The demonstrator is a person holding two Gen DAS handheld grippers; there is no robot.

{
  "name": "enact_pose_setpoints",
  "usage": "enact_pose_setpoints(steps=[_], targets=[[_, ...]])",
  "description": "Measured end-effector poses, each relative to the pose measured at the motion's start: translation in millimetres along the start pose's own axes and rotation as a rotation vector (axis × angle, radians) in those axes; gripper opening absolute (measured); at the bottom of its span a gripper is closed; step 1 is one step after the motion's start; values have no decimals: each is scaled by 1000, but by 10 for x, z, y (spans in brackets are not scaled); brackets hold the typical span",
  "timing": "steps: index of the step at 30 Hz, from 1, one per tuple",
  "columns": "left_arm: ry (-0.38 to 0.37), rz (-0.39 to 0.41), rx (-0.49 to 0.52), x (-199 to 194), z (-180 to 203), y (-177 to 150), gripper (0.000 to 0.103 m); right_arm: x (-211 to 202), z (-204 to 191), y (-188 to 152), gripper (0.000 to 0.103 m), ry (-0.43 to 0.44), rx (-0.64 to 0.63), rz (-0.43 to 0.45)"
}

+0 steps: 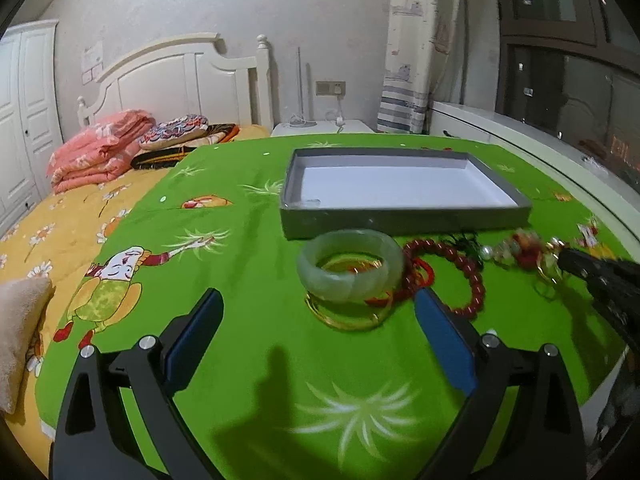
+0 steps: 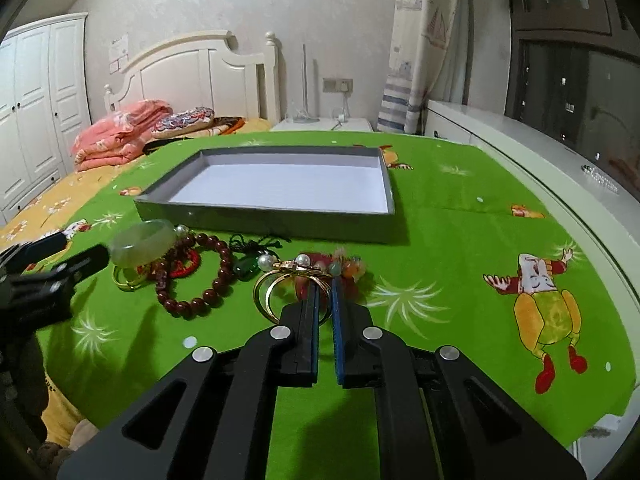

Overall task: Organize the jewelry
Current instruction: 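Close the right gripper on the gold rings while the left gripper grasps the jade bangle, then lift the gold rings and jade bangle and carry both toward the grey tray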

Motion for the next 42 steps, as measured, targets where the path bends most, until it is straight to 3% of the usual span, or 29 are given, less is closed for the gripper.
enact_pose_setpoints(steps=[7, 10, 15, 17, 19, 23, 26, 27, 30, 37, 42], targets=[[-20, -8, -7, 146, 4, 173, 89, 18, 16, -54, 9, 15, 6, -18], [-48, -10, 36, 201, 141, 226, 80, 5, 23, -46, 9, 17, 10, -15], [-71, 2, 164, 253, 340, 304, 76, -2, 57, -44, 9, 18, 24, -13], [-79, -14, 185, 308, 352, 309, 65, -7, 62, -48, 9, 18, 27, -12], [-109, -59, 184, 424, 342, 276, 45, -11, 69, -46, 9, 15, 29, -11], [-155, -78, 182, 447, 365, 221, 36, -19, 75, -37, 9, 13, 35, -6], [-182, -79, 188, 370, 447, 158, 24, -18, 69, -36, 9, 18, 39, -4], [-214, -97, 180, 351, 476, 125, 11, -12, 68, -33, 9, 18, 39, -5], [-286, -124, 102, 298, 485, 48, 11, -17, 70, -38, 9, 21, 40, -5], [-287, -128, 87, 372, 476, 94, 14, -51, 54, -38, 9, 24, 22, 3], [-276, -115, 101, 334, 472, 76, 11, -86, -20, -55, 9, 32, -5, 11]])
Point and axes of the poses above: each gripper's, at about its wrist camera, not at the fingertips, and x roughly the way its jaws point, z to its right, y to its top, the point moved 4 cm from there along x, roughly the way its jaws point, and after that the axes turned 14 degrees about x, right-handed, at the moved point
